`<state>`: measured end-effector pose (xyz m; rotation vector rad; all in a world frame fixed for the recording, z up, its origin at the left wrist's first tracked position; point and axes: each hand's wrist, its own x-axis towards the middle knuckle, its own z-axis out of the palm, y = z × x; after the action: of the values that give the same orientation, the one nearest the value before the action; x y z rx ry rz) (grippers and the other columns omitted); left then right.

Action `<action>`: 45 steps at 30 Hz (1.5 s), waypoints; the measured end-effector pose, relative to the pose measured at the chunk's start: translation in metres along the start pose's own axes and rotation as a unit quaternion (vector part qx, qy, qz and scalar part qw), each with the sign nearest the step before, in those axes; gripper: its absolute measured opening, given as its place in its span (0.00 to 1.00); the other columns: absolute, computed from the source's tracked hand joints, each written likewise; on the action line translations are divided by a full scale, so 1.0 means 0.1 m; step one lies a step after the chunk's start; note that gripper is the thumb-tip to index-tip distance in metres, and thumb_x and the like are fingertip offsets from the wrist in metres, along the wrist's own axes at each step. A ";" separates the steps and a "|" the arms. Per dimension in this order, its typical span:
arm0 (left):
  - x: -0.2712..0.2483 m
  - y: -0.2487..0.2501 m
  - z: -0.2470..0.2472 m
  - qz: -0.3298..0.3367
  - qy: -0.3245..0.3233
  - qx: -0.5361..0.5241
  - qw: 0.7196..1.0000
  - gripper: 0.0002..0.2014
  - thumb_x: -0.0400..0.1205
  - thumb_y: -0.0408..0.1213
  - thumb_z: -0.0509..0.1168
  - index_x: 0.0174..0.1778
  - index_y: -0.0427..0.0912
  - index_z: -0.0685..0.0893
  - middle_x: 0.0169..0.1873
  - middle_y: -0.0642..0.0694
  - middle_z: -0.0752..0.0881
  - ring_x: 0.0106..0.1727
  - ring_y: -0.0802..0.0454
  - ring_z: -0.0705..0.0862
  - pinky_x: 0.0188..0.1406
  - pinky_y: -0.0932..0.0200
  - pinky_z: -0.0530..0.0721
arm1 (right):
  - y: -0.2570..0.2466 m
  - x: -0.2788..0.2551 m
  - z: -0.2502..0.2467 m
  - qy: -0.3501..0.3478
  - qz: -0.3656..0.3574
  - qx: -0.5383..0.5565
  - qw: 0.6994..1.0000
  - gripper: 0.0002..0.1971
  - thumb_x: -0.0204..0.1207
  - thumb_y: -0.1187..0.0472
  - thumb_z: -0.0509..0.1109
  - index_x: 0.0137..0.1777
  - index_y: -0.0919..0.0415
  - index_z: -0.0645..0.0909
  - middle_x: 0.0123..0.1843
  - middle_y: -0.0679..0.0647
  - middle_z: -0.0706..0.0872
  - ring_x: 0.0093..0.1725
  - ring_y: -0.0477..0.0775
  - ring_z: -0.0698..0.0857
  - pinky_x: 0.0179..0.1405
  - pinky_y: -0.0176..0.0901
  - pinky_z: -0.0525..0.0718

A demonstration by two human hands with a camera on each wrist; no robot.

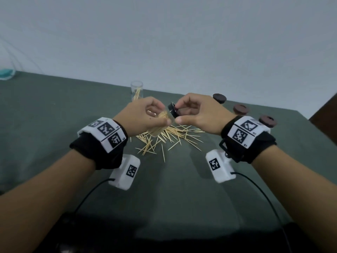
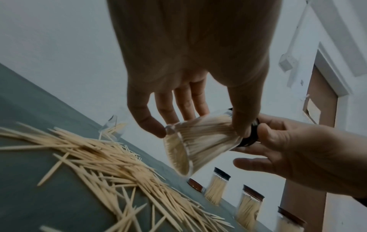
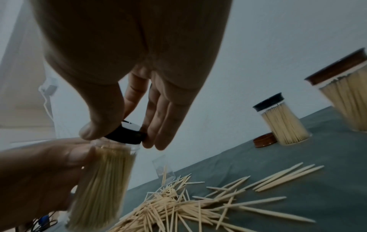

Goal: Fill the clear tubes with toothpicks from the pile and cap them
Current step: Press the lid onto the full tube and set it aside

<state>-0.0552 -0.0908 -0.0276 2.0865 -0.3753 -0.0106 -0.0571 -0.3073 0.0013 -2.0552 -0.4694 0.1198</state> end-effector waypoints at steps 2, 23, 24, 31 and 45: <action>-0.01 0.00 0.00 0.002 -0.001 0.002 1.000 0.19 0.68 0.50 0.81 0.52 0.56 0.83 0.48 0.56 0.88 0.49 0.63 0.87 0.54 0.61 0.83 | -0.02 0.01 0.04 -0.007 0.002 0.000 1.000 0.16 0.69 0.69 0.80 0.52 0.56 0.80 0.54 0.57 0.90 0.55 0.47 0.90 0.53 0.37 0.87; -0.01 0.03 0.09 -0.058 0.013 -0.149 0.987 0.22 0.78 0.49 0.73 0.65 0.50 0.74 0.49 0.43 0.91 0.47 0.48 0.90 0.39 0.43 0.91 | 0.10 -0.11 0.28 0.012 -0.014 -0.058 0.998 0.47 0.53 0.51 0.89 0.69 0.43 0.65 0.73 0.37 0.74 0.58 0.39 0.84 0.56 0.41 0.85; -0.02 0.04 0.11 -0.057 0.009 -0.160 0.985 0.23 0.79 0.48 0.73 0.66 0.51 0.73 0.49 0.41 0.90 0.48 0.46 0.91 0.38 0.41 0.91 | 0.10 -0.12 0.31 0.018 -0.022 -0.077 0.997 0.48 0.52 0.51 0.90 0.70 0.43 0.64 0.73 0.37 0.72 0.58 0.38 0.83 0.54 0.39 0.84; -0.10 0.03 0.14 -0.024 -0.058 -0.136 0.989 0.24 0.76 0.42 0.76 0.65 0.54 0.75 0.59 0.48 0.84 0.48 0.48 0.90 0.43 0.44 0.91 | 0.13 -0.26 0.32 0.015 -0.014 -0.092 0.996 0.42 0.57 0.56 0.85 0.67 0.45 0.64 0.69 0.41 0.77 0.37 0.49 0.89 0.43 0.56 0.89; -0.17 0.10 0.14 0.110 -0.066 0.101 0.987 0.43 0.60 0.45 0.86 0.68 0.51 0.70 0.43 0.64 0.80 0.43 0.59 0.84 0.48 0.64 0.79 | 0.05 -0.39 0.11 -0.015 0.000 -0.113 0.993 0.42 0.55 0.53 0.87 0.65 0.42 0.65 0.67 0.43 0.78 0.38 0.51 0.86 0.41 0.59 0.88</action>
<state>-0.0759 -0.1031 -0.0285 2.2391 -0.7117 0.0220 -0.0948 -0.3153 -0.0124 -2.2782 -0.5215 0.1003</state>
